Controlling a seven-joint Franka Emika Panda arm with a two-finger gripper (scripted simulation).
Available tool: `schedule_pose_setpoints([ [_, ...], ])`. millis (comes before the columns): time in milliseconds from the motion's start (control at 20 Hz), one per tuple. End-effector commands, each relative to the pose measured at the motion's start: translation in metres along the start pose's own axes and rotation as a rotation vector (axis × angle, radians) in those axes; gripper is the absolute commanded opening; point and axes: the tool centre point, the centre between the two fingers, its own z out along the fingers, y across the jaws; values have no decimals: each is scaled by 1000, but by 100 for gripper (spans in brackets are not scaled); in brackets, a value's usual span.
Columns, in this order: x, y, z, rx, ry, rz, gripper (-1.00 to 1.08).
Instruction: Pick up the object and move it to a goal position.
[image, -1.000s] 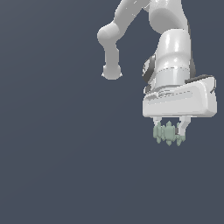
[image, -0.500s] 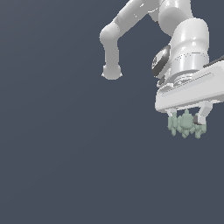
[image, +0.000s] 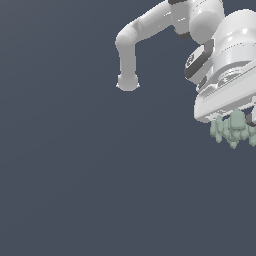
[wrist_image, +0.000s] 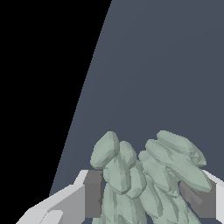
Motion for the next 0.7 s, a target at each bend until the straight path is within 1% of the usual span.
schedule_pose_setpoints([
  [0,-1,-8,-4,14,24,23,-100],
  [350,-2,-21,-11,35,69,63,-100],
  [650,-1,-25,-13,41,84,75,-100],
])
